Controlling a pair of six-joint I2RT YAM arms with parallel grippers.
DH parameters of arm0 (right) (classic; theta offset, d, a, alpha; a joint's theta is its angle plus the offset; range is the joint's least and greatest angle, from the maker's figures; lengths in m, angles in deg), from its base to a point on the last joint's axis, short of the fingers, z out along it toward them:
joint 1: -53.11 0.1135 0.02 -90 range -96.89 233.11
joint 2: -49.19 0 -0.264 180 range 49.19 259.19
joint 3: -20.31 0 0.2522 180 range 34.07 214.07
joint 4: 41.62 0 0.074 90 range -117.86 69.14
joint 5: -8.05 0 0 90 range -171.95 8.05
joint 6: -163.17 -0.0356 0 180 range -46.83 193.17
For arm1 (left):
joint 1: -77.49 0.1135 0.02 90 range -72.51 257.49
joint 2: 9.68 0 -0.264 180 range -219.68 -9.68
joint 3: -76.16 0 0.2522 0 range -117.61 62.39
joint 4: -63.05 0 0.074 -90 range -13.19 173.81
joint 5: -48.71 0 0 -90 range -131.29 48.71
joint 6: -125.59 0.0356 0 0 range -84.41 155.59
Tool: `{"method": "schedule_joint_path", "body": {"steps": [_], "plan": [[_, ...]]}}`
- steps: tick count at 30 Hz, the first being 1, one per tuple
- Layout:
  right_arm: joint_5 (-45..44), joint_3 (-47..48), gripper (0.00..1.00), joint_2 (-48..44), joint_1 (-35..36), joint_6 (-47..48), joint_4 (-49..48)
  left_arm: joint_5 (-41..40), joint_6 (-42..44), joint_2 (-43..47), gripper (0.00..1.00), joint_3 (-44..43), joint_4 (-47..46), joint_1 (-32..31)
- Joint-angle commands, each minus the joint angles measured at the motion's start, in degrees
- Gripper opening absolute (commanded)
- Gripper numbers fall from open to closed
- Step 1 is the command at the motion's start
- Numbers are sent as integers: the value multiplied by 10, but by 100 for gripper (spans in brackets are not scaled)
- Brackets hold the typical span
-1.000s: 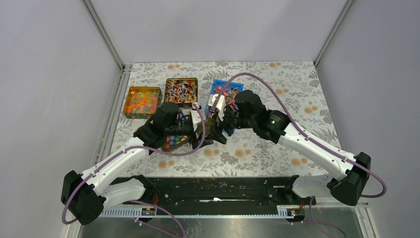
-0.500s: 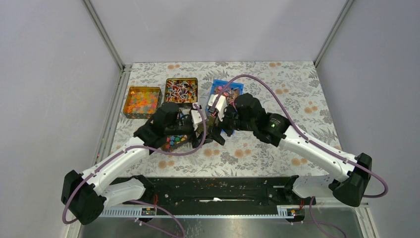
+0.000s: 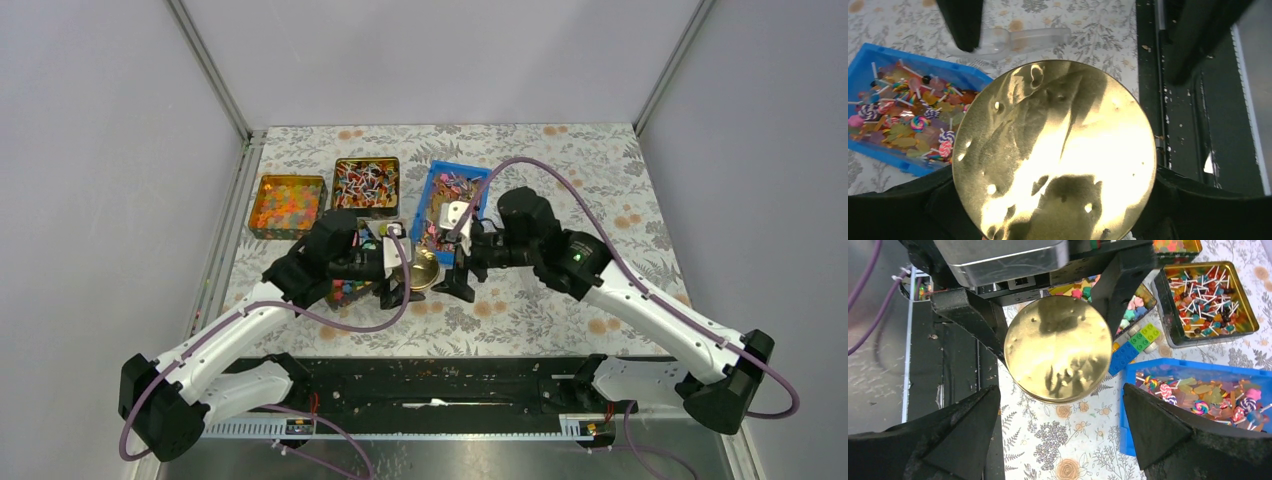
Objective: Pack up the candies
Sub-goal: Screw the bottle lid onto the packing bottle.
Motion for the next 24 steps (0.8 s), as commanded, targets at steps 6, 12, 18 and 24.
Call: {"method": "schedule_joint_path", "body": {"steps": [6,12,18,24], "plan": [[206,31,100,2,-42,57,36,180,57,7,53,-37,27,1],[235,48,100,28,-42,73,45,202,57,2,53,-50,34,1],[247,63,99,51,-43,63,36,204,63,1,53,-56,44,1],[261,49,96,58,-41,12,-24,205,60,-3,53,-59,44,0]]}}
